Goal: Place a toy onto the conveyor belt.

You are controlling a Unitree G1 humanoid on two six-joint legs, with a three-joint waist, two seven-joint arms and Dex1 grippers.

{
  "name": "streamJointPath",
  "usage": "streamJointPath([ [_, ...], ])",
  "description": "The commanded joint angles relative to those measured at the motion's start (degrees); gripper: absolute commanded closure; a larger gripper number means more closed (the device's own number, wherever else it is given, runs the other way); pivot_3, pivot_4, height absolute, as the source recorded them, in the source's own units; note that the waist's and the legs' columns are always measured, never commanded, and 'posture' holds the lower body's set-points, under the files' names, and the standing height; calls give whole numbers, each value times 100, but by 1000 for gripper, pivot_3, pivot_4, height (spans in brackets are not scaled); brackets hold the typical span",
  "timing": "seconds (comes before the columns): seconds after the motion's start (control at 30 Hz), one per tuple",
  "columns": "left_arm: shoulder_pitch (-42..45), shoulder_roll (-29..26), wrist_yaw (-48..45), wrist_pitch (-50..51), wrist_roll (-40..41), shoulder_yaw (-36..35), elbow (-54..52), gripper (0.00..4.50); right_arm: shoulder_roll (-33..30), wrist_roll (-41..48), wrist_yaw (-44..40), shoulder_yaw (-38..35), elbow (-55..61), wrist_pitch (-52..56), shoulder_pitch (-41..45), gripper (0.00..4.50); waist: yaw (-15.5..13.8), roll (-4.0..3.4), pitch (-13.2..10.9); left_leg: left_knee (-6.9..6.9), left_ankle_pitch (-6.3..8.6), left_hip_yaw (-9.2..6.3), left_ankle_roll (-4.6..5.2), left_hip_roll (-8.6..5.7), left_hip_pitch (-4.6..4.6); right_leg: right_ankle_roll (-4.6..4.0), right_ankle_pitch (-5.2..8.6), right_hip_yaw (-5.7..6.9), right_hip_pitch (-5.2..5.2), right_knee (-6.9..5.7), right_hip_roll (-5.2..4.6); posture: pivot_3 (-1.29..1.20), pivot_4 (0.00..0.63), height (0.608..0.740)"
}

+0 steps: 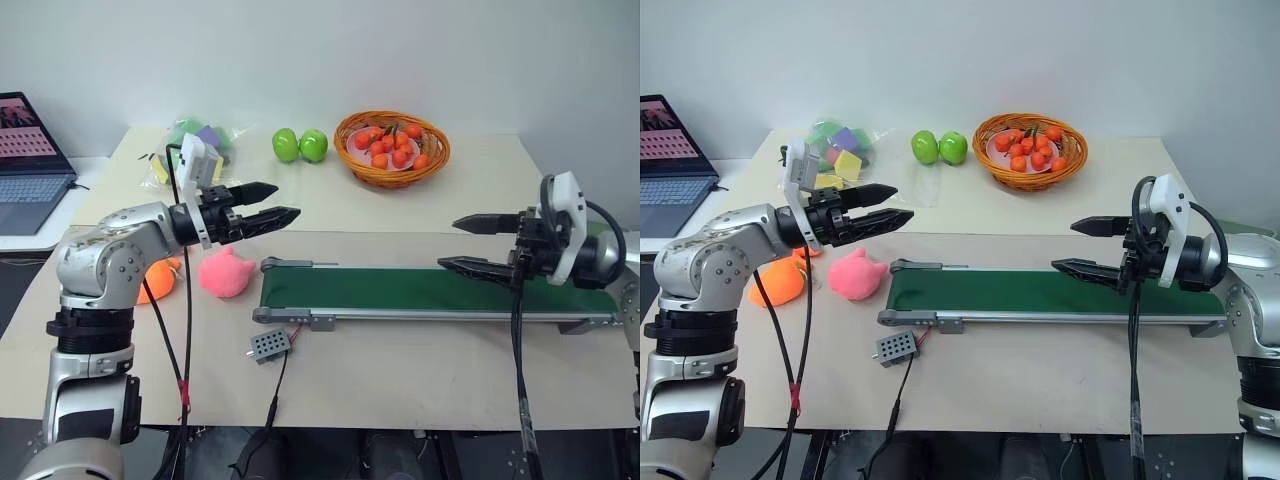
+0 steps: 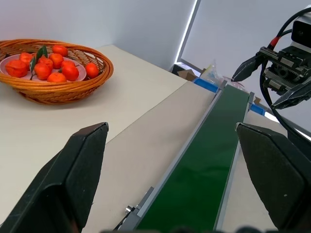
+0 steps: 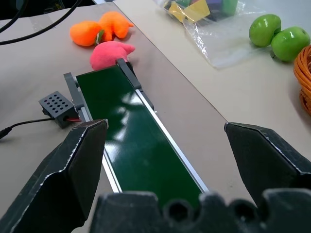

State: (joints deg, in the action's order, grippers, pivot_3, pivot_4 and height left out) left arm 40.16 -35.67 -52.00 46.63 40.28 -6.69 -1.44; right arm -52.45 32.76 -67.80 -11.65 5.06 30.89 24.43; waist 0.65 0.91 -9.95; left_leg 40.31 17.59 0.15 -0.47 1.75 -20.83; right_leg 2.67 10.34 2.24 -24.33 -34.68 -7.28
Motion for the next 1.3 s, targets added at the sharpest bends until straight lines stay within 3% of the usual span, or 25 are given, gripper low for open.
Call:
streamJointPath([
  [0.03, 29, -58, 91, 32, 56, -151, -178, 8, 46, 6, 27, 8, -13, -114, 233, 0, 0, 0, 0, 0, 0, 0, 0, 0, 0, 0, 0, 0, 0, 0, 0, 0, 150, 738],
  [0.63, -151, -342, 54, -58, 99, -374, -199, 8, 159, -124, 34, 315, -161, -260, 507, 0, 5, 1, -1, 1, 0, -2, 0, -2, -1, 0, 0, -1, 0, 2, 0, 0, 150, 738],
  [0.87, -373, -652, 313, -84, -55, -934, 205, 8, 242, -217, -10, 485, -344, -346, 719, 0, 20, 2, -2, 0, 0, -2, 0, -1, -1, 0, 0, -2, -1, 2, 0, 0, 150, 738],
  [1.03, -988, -978, 911, -1265, -901, -1519, 653, 8, 409, -340, -115, 707, -598, -455, 1015, 0, 42, 3, -2, -2, 0, 0, 0, -1, 1, 0, 0, -2, -4, 2, 0, 0, 150, 738],
  [1.3, -1985, -905, 1475, -652, -342, -2965, 1046, 8, 656, -574, -454, 1072, -1081, -594, 1531, 0, -16, 16, -9, -2, 0, -3, -1, 1, -6, 0, 0, 2, -6, 4, 0, 0, 150, 738],
])
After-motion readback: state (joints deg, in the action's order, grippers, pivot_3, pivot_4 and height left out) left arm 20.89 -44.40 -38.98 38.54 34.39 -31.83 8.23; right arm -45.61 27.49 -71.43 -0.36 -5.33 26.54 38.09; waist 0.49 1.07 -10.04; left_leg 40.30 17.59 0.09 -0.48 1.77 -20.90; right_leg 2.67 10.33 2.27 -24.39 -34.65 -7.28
